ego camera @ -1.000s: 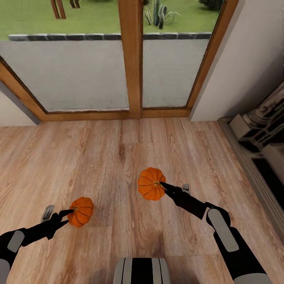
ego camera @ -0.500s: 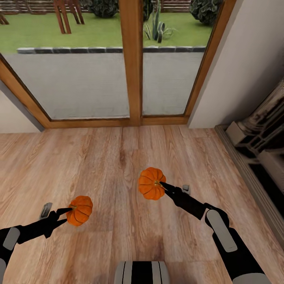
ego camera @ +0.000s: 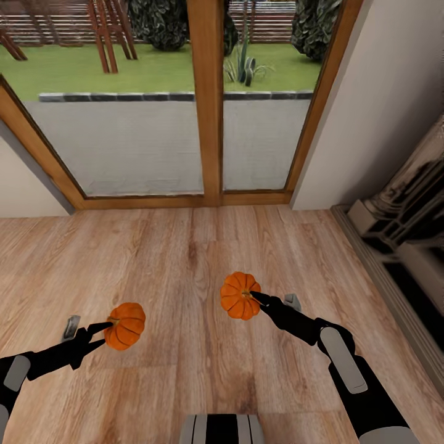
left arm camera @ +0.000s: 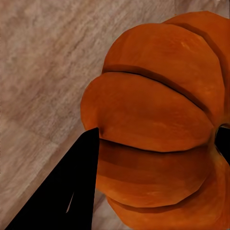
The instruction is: Place each of the two pumpkins and all three candles from the living room inside a cabinet in the living room (use any cabinet), then make sure every cabinet is closed, and position the cauldron so it is next to a table in the living room.
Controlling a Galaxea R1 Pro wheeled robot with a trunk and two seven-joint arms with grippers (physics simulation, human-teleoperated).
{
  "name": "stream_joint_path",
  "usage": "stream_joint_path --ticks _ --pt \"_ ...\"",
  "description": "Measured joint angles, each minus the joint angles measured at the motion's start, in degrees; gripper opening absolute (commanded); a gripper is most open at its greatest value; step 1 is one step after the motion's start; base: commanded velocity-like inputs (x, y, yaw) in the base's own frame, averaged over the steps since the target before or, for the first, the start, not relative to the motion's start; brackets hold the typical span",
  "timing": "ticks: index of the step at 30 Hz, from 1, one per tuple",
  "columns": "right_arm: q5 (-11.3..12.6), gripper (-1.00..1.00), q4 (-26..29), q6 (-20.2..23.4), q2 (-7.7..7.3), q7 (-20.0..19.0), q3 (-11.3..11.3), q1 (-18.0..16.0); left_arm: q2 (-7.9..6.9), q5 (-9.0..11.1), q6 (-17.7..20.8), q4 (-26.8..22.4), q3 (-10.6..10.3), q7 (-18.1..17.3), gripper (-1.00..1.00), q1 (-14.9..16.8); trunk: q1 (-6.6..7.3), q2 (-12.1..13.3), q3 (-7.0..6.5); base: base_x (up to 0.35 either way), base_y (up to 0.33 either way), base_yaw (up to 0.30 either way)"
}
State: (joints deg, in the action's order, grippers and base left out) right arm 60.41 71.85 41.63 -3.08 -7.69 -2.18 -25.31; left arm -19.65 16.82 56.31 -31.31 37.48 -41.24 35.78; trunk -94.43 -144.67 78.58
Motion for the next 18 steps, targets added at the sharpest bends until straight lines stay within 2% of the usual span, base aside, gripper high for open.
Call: stream_joint_path --ticks 6,18 --pt "0.1 -1.0 0.1 -0.2 0.03 0.4 -0.1 0.0 -0.78 -0.2 -0.1 0.0 0.0 -0.1 -1.0 0.0 0.15 0.1 -1.33 -0.163 0.05 0.0" --pt "0.0 -1.0 0.3 -0.4 0.0 0.4 -0.1 0.0 -1.18 0.1 0.0 0.0 0.0 -0.1 -1.0 0.0 0.46 0.2 -3.99 -0.007 0.002 0.0"
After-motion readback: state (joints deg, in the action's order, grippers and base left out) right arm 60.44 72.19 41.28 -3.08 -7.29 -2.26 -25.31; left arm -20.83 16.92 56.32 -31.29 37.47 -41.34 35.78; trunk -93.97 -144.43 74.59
